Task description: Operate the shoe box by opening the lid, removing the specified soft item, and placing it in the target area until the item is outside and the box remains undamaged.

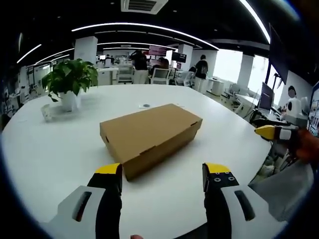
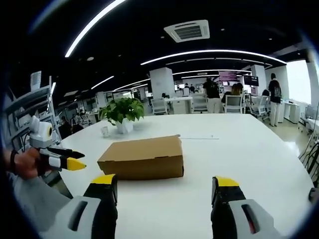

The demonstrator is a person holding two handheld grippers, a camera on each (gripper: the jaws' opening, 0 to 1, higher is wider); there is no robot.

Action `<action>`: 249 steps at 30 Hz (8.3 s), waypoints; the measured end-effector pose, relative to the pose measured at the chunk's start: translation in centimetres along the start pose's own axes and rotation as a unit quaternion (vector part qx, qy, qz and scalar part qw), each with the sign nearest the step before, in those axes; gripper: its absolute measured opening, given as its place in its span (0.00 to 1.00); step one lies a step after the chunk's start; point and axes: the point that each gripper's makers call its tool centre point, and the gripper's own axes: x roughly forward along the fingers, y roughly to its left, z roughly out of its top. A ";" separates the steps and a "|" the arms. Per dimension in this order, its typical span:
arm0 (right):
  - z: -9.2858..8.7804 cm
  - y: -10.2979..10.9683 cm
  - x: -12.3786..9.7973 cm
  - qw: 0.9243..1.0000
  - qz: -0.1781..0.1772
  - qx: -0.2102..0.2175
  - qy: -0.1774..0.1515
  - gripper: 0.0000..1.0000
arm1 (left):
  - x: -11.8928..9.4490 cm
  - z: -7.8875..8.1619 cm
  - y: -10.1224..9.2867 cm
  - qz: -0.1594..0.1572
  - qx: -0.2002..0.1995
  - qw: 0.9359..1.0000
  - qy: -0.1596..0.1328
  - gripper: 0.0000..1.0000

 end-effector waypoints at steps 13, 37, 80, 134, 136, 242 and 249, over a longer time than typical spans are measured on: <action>0.2 0.2 -0.1 1.000 0.006 0.005 -0.007 0.76 | 0.0 -0.1 0.1 0.004 0.002 1.000 0.002 0.67; 0.9 0.9 0.1 0.999 0.026 0.026 -0.018 0.75 | 0.3 -0.8 0.2 0.005 0.003 1.000 0.017 0.67; -1.0 0.0 8.8 0.996 0.059 0.022 0.060 0.70 | 4.4 -0.8 5.5 0.036 -0.070 0.997 0.027 0.65; -1.3 -0.9 19.2 0.984 0.128 0.075 0.098 0.56 | 11.2 -0.6 7.6 0.030 -0.202 0.978 0.043 0.67; -1.4 -1.4 19.3 0.985 0.118 0.071 0.100 0.51 | 11.2 -0.6 7.5 0.029 -0.201 0.978 0.044 0.67; 0.1 4.7 14.7 0.983 0.136 -0.075 0.104 0.46 | 2.7 0.0 9.2 -0.027 -0.005 0.998 0.054 0.57; 1.7 4.8 14.6 0.984 0.137 -0.065 0.095 0.45 | 2.3 1.1 9.3 -0.035 -0.008 0.999 0.036 0.57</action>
